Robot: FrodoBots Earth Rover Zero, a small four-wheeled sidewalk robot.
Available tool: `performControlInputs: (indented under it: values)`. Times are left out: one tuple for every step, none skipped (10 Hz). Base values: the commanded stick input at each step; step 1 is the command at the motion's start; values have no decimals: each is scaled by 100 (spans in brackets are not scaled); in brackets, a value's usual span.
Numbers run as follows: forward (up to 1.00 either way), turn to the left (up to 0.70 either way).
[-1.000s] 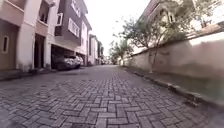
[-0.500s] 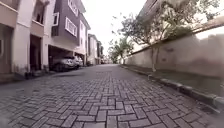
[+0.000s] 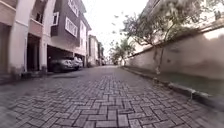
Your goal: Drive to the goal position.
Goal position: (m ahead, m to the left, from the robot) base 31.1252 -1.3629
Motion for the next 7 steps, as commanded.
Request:
performControlInputs:
  values:
    - [69, 3]
    - [69, 3]
    - [69, 3]
    - [69, 3]
    - [69, 3]
    - [69, 3]
    - [69, 3]
